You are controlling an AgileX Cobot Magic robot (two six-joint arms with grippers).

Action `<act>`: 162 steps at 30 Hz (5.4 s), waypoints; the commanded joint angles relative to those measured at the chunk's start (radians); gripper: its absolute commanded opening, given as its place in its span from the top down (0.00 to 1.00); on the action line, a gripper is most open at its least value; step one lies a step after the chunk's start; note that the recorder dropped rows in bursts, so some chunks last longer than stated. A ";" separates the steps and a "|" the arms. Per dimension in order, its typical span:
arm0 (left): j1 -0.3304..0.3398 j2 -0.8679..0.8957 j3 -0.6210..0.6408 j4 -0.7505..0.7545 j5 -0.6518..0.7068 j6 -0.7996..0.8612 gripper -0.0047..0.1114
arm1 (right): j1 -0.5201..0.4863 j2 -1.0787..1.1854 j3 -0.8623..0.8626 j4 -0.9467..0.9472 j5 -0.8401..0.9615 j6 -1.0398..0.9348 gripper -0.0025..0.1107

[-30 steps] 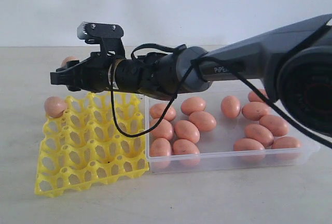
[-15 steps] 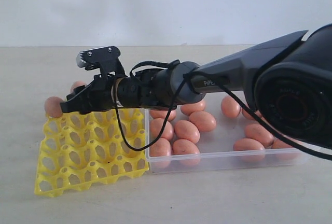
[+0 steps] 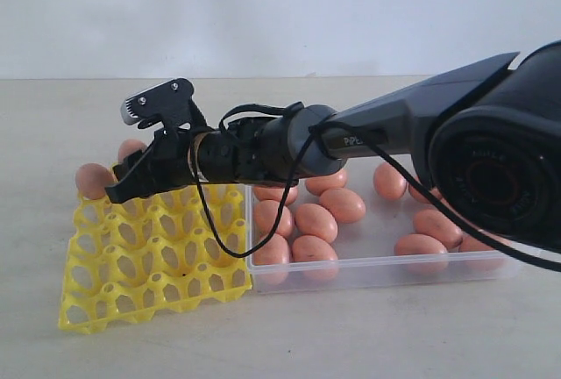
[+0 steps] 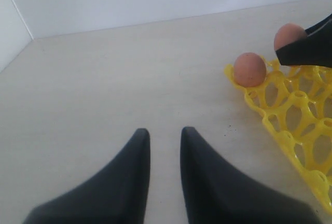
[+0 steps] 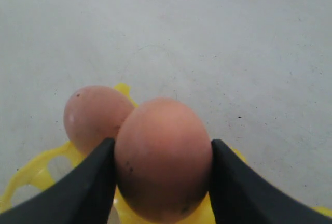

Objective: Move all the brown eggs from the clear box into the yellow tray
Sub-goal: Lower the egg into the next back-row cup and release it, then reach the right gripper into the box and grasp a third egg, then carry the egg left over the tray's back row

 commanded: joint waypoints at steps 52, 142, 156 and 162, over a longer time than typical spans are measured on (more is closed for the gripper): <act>0.002 -0.002 0.004 -0.002 -0.007 -0.002 0.77 | 0.156 -0.605 0.273 0.007 1.351 -0.548 0.98; 0.002 -0.002 0.004 -0.002 -0.007 -0.002 0.77 | 0.020 -0.168 0.109 1.109 0.148 -0.748 0.98; 0.002 -0.002 0.004 -0.002 -0.007 -0.002 0.77 | 0.018 -0.091 0.094 0.887 0.106 -0.579 0.98; 0.002 -0.002 0.004 -0.002 -0.007 -0.002 0.77 | 0.018 -0.079 0.094 0.882 0.090 -0.579 0.98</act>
